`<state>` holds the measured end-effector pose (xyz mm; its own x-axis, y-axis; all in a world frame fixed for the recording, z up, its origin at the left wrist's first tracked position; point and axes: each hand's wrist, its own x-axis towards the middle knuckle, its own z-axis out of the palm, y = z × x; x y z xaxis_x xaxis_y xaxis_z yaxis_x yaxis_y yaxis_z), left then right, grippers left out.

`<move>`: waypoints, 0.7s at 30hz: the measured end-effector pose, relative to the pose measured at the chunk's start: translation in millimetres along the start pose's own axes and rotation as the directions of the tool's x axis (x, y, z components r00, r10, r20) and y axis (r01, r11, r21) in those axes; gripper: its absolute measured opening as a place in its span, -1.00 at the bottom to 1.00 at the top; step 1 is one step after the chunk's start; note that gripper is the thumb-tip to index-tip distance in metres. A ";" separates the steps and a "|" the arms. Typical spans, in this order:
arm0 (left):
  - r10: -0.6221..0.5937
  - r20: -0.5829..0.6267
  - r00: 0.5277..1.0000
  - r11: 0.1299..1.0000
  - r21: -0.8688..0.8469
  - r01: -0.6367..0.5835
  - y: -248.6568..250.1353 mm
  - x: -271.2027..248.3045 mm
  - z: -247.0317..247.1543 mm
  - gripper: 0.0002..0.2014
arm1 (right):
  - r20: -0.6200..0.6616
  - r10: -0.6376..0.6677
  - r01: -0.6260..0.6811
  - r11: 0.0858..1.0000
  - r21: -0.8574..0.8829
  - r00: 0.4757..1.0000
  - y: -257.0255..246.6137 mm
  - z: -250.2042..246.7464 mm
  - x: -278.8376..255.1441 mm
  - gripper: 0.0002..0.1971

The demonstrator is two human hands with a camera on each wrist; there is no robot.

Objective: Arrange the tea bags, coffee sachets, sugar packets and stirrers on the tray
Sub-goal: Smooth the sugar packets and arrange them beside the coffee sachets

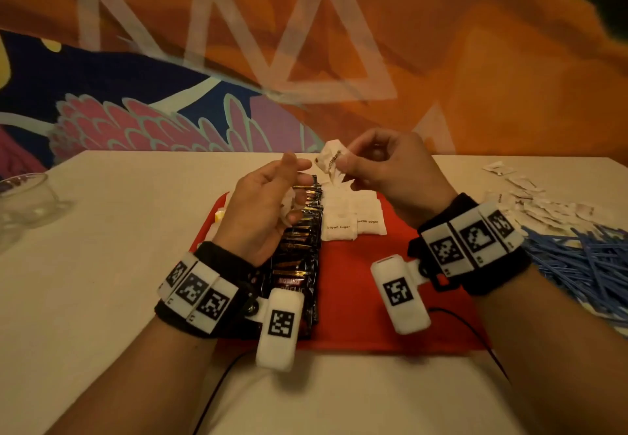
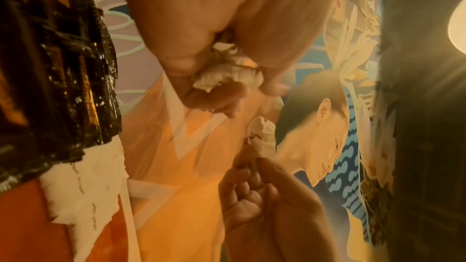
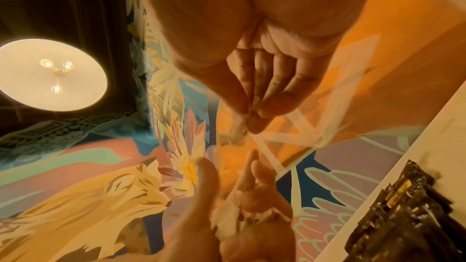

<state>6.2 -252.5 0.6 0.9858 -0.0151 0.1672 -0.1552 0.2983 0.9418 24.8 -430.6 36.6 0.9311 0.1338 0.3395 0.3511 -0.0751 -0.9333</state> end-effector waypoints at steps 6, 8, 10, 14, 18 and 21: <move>0.097 0.072 0.993 0.972 0.207 -0.110 -10.7 -3.3 5.1 -0.75 | 0.059 -0.009 0.008 1.000 0.016 0.998 5.8 6.4 -2.8 -0.79; 0.091 0.049 0.995 0.979 0.180 -0.099 -11.4 -2.9 4.6 -0.88 | 0.040 0.060 -0.064 0.993 0.096 0.997 4.8 6.1 -2.5 -0.82; 0.095 0.039 0.995 0.984 0.148 -0.099 -11.2 -2.3 5.1 -0.87 | 0.022 0.148 -0.150 0.968 0.203 0.989 3.1 4.3 -1.5 -0.84; 0.086 0.039 0.995 0.991 0.101 -0.090 -12.5 -1.6 6.6 -0.88 | 0.012 0.212 -0.206 0.933 0.294 0.977 4.6 5.2 -0.1 -0.83; 0.023 0.102 0.994 0.998 0.055 -0.029 -11.1 -1.5 3.6 -0.80 | 0.055 0.199 -0.206 0.938 0.280 0.978 6.3 8.0 -1.0 -0.82; -0.017 0.139 0.990 0.999 0.046 0.011 -9.0 -2.7 1.4 -0.73 | 0.081 0.098 -0.107 0.987 0.116 0.992 9.6 9.4 -2.0 -0.88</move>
<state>4.8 -256.5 -7.9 0.9699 -0.1527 0.1899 -0.1473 0.2534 0.9561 25.4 -422.3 25.9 0.9500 0.2051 0.2356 0.2354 0.0259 -0.9716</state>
